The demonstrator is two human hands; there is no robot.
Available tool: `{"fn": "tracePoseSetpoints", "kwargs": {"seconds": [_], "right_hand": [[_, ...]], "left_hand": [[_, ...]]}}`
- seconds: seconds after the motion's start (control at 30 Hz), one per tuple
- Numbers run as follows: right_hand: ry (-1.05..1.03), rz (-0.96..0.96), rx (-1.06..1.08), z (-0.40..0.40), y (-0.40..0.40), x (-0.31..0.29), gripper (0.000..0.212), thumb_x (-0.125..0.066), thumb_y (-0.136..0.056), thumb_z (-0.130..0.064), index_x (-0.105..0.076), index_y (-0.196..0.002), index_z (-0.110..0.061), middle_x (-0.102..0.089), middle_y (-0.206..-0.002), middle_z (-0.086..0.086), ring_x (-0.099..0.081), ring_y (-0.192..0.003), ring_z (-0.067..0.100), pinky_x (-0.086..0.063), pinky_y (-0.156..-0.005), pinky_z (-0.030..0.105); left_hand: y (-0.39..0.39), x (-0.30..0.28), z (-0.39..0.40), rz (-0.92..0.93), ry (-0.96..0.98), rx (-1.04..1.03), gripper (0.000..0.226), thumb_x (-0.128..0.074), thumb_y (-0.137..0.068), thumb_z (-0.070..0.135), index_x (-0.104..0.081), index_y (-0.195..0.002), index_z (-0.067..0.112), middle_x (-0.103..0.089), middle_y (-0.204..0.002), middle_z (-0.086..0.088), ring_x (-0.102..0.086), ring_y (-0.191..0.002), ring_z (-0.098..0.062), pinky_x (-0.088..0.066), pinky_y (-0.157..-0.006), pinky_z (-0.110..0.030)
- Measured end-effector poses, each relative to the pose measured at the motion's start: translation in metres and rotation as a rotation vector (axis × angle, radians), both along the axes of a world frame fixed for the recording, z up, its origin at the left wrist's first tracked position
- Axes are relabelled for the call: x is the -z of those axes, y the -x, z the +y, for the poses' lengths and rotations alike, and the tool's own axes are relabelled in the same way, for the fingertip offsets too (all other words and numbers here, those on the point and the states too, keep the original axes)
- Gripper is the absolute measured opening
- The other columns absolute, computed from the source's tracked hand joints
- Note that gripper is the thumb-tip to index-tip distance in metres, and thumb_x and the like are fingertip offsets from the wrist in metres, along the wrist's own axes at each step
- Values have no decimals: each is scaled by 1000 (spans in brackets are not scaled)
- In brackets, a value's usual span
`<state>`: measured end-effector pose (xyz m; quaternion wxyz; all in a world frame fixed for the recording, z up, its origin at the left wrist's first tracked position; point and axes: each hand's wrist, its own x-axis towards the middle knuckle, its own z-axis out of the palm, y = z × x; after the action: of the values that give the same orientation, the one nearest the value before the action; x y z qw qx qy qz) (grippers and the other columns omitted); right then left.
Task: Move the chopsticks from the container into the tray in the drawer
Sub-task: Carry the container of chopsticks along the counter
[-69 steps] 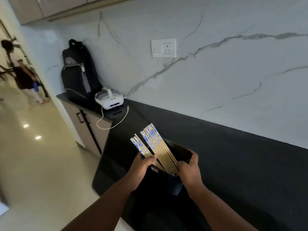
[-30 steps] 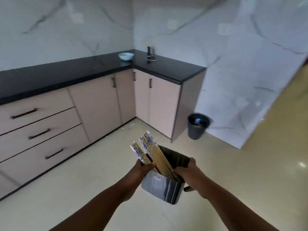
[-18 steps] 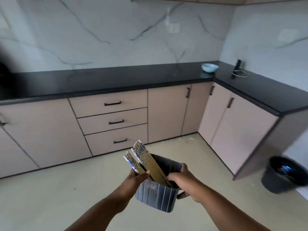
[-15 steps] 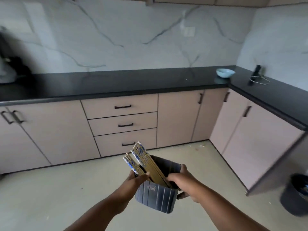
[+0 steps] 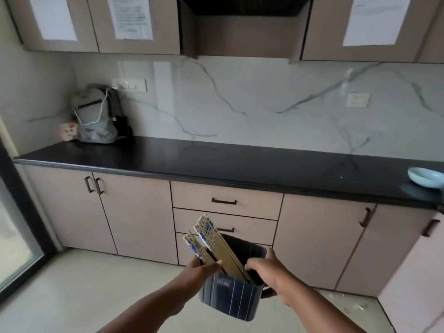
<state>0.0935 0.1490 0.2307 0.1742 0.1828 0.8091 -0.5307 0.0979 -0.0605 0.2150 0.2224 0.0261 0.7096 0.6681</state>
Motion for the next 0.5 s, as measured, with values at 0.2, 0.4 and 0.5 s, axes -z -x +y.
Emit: {"fn": "tracePoseSetpoints", "kwargs": {"seconds": [0.2,0.4,0.5], "right_hand": [[21,49,7,-8,82,-5,51,-63,-79,-29,-37,-122,-21,-57,-99,5,-56,-87,19,-41,-59,30],[-16,54,22,-13,178,-12,63,-62,-77,-29,-29,-130,-23,-54,-101,6,-55,-90,21,-48,-61,33],[-25,49,65,-15,220,-17,62,-61,-78,-29,-29,-130,-24,-54,-101,6,-55,-91,22,-50,-63,35]], "left_hand": [[78,0,-5,39,-17,-12,35,-60,-92,33,-45,-123,35,-56,-116,17,-50,-103,3,-37,-85,-19],[184,0,-13,75,-52,54,42,-58,-92,37,-39,-130,33,-52,-114,18,-48,-100,5,-35,-92,-22],[231,-6,-15,82,-45,112,33,-56,-92,38,-41,-121,38,-53,-111,21,-49,-97,7,-39,-79,-12]]}}
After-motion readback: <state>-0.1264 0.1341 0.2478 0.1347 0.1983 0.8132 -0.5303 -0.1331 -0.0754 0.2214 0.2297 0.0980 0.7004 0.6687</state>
